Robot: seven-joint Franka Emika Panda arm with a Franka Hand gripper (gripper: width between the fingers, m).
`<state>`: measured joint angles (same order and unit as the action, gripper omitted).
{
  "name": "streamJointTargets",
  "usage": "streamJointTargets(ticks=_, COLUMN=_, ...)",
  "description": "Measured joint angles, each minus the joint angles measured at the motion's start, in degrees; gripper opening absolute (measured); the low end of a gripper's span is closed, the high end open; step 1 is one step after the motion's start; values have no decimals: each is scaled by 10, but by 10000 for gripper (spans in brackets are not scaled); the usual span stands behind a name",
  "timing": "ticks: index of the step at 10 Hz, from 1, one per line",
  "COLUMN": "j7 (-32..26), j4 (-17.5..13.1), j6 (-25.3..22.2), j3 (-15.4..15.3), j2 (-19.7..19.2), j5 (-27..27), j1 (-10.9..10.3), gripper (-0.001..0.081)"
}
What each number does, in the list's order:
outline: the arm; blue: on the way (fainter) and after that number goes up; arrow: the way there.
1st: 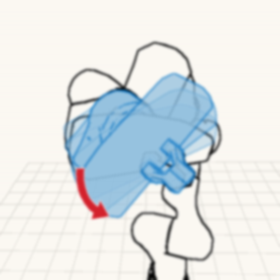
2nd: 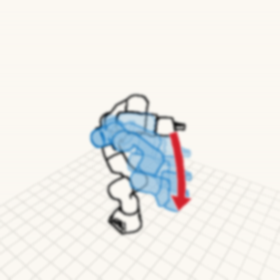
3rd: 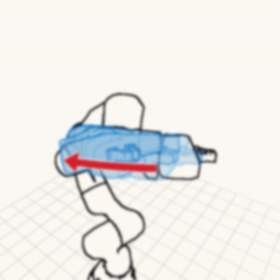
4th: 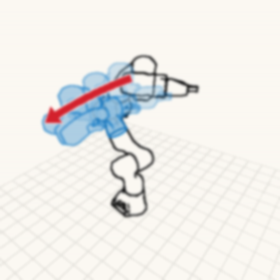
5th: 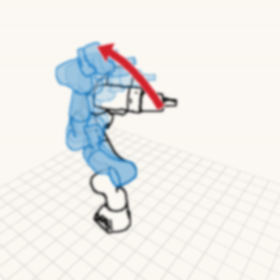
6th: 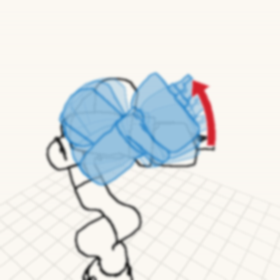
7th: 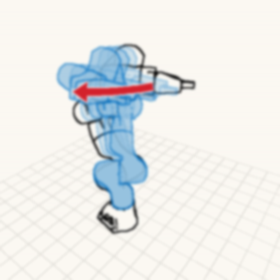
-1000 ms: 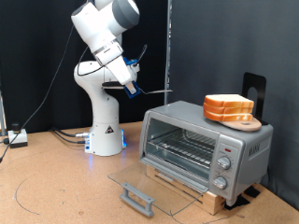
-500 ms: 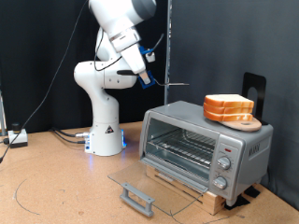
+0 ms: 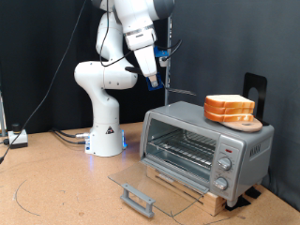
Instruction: Make a piece of toast with the oven
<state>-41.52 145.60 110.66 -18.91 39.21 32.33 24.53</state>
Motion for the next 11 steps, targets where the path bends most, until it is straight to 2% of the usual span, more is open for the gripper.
streamJointTargets(ticks=5, j7=-32, j4=32, j6=-8, j3=-1, j2=12, j5=-3, j1=-4, gripper=395)
streamJointTargets(ticks=7, j7=-41, j4=42, j6=-8, j3=-4, j2=12, j5=0, j1=-13, gripper=395)
streamJointTargets(ticks=11, j7=-33, j4=56, j6=9, j3=-33, j2=12, j5=31, j1=-30, gripper=395)
